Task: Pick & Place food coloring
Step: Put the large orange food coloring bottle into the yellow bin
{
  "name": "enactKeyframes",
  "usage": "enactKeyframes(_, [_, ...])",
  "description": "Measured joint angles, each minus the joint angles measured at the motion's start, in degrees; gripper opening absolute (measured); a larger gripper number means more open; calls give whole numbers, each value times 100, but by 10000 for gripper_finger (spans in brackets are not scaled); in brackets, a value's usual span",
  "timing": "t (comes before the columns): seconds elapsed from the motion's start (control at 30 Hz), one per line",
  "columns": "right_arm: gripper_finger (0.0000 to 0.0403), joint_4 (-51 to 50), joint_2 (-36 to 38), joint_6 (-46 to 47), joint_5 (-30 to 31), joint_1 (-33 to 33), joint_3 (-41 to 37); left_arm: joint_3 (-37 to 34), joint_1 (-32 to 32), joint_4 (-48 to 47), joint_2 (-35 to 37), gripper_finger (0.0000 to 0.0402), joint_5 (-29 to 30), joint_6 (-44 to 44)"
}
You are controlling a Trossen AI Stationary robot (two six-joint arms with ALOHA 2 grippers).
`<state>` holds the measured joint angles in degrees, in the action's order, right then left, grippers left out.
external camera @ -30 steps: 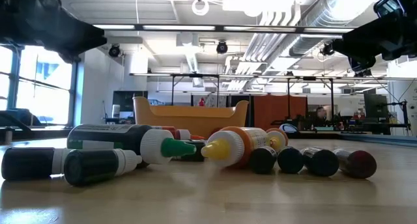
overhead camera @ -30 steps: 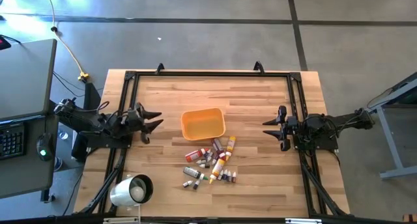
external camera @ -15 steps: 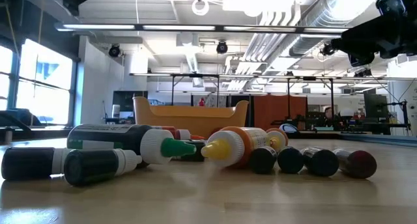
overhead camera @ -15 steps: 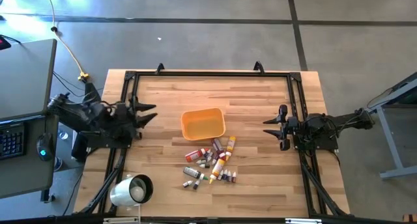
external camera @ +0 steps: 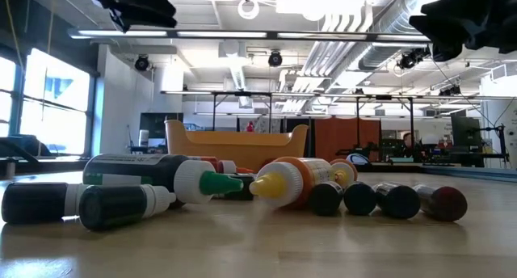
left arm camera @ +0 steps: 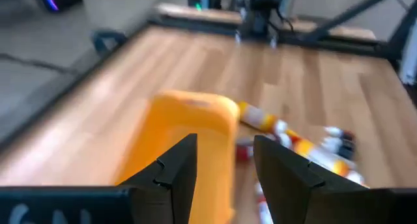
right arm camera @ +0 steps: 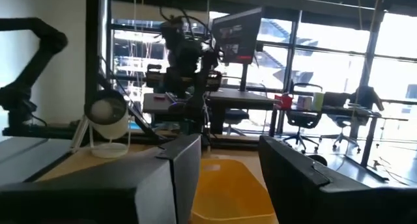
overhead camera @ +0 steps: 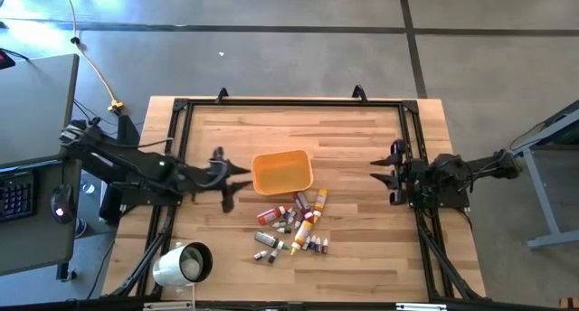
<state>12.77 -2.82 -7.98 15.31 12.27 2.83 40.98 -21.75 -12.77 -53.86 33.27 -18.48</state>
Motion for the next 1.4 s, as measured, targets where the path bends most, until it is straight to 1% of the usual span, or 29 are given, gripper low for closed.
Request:
enactKeyframes(0.1, [151, 453, -321, -1, 41, 0, 0, 556, 74, -164, -740, 149, -311, -445])
enactKeyframes(0.2, [151, 915, -790, -28, 10, 0, 0, 1363, 208, -1180, -1398, 149, -680, -795])
enactKeyframes(0.23, [151, 1030, -957, -81, 22, 0, 15, 1683, 273, -1520, -1628, 149, -723, -883])
enactKeyframes(0.3, [151, 1140, -1285, -110, 88, 0, 101, 2293, 411, -2279, -2102, 149, -748, -984])
enactKeyframes(0.37, [151, 1146, -1584, -107, 92, 0, 232, 2760, 511, -3035, -2563, 149, -975, -1070])
enactKeyframes(0.43, [151, 1150, -1842, -104, 83, 0, 356, 3166, 602, -3317, -2971, 149, -1231, -1086])
enactKeyframes(0.53, [151, 1139, -2216, -108, 83, 0, 550, 3542, 648, -3557, -3436, 149, -1517, -1309])
enactKeyframes(0.63, [151, 972, -2501, -103, 87, 0, 714, 3690, 648, -3535, -3809, 149, -1747, -1541])
enactKeyframes(0.73, [151, 808, -2704, -97, 107, 0, 784, 3711, 637, -3470, -4093, 149, -2131, -1697])
enactKeyframes(0.9, [151, 769, -2894, 87, 103, 0, 800, 3699, 592, -3504, -4665, 149, -2562, -2115])
enactKeyframes(1.03, [151, 679, -2945, 363, 83, 0, 800, 3698, 589, -3427, -5066, 149, -2598, -2122])
enactKeyframes(1.07, [151, 665, -2950, 415, 85, 0, 800, 3681, 589, -3536, -5108, 149, -2613, -2126])
enactKeyframes(1.13, [151, 594, -2938, 580, 82, 0, 800, 3704, 596, -3416, -5208, 149, -2630, -2125])
enactKeyframes(1.23, [151, 538, -2980, 837, 83, 0, 800, 3689, 598, -3600, -5238, 149, -2639, -2127])
enactKeyframes(1.3, [151, 459, -3013, 945, 83, 0, 800, 3706, 600, -3451, -5265, 149, -2633, -2127])
enactKeyframes(1.4, [151, 381, -3073, 954, 53, 8, 799, 3689, 599, -3516, -5300, 149, -2643, -2127])
